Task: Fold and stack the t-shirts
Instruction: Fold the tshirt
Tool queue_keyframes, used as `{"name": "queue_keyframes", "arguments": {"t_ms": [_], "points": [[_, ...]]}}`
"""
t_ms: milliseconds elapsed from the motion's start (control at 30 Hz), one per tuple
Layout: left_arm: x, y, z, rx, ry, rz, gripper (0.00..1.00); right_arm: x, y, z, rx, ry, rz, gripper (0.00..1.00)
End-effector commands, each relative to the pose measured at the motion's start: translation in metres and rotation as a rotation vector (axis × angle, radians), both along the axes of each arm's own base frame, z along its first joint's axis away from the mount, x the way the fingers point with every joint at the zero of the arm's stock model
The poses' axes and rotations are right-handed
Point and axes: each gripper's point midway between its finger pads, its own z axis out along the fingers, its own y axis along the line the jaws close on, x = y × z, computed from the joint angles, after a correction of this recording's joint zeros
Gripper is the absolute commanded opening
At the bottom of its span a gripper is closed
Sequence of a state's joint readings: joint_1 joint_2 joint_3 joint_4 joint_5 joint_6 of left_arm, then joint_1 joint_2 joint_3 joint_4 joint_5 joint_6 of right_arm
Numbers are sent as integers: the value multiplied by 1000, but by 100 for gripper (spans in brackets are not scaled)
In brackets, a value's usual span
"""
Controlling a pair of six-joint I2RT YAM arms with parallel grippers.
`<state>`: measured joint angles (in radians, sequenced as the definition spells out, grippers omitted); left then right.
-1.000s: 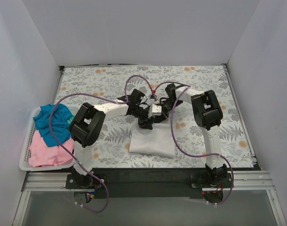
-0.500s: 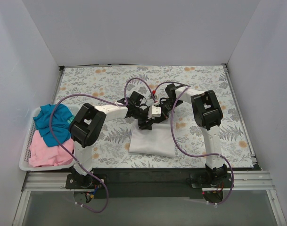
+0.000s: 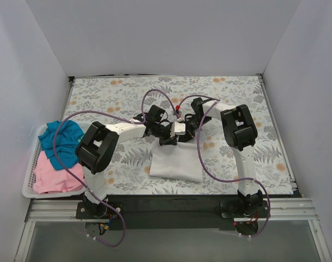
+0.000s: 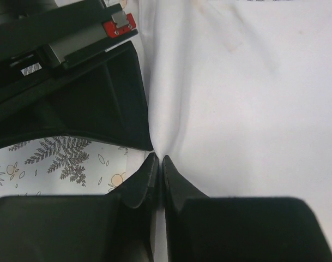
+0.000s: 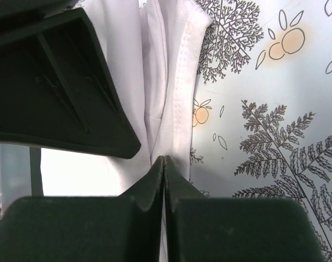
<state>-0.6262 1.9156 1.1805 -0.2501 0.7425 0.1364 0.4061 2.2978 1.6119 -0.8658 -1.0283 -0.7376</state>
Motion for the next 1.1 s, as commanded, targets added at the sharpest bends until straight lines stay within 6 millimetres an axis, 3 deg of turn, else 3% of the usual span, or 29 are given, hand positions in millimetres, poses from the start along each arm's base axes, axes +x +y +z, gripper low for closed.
{"name": "queue_keyframes", "arguments": {"t_ms": [0,400,567,633,867,1067], "points": [[-3,-10,45,-101,-105,-50,0,-2,3,0,20,12,15,1],[17,-14,55,-133,-247,-19,0,-9,1,-4,27,23,33,1],[21,-10,46,-119,-270,12,0,-11,1,-5,25,25,39,1],[28,-13,55,-150,-319,26,0,-11,0,-4,25,29,38,1],[32,-13,60,-179,-362,53,0,-12,1,-4,28,28,44,1],[30,-10,52,-180,-367,57,0,-12,1,-3,30,27,45,1]]}}
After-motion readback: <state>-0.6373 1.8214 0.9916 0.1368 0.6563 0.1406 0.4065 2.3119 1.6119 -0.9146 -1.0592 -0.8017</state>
